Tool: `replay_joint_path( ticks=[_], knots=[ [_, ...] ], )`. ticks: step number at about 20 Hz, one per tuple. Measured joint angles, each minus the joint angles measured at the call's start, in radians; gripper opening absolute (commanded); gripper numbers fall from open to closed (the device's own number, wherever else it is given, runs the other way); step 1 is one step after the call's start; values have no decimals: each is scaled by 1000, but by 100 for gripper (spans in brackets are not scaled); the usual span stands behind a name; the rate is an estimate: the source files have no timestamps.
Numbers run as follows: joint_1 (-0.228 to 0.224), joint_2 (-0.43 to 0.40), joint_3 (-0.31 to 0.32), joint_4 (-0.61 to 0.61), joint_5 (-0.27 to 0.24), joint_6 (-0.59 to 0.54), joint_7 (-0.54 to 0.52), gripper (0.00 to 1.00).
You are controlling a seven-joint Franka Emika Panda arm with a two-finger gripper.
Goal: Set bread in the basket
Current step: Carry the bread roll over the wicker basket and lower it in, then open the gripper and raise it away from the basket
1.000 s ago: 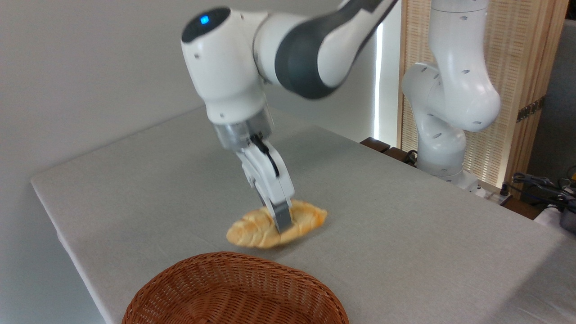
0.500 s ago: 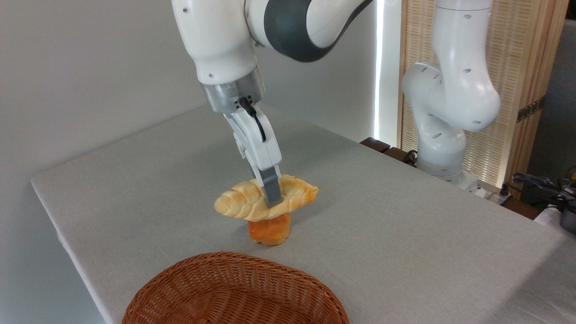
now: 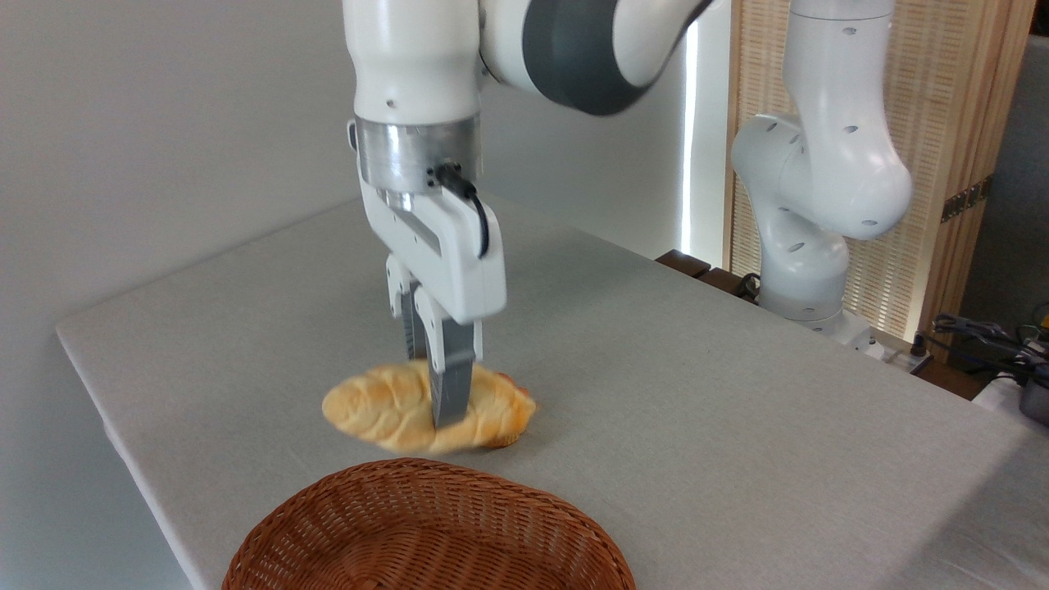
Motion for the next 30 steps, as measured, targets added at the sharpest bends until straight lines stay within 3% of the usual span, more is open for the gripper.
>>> replay_joint_path(
  ticks=[7, 17, 21, 25, 30],
  knots=[
    [1, 54, 21, 0, 0, 64, 0, 100],
    [0, 52, 18, 9, -1, 64, -16, 100],
    [-12, 25, 0, 15, -15, 64, -139, 100],
    [-27, 0, -63, 15, -17, 45, -346, 100],
    [-30, -1, -76, 15, -17, -2, -421, 100]
  ],
)
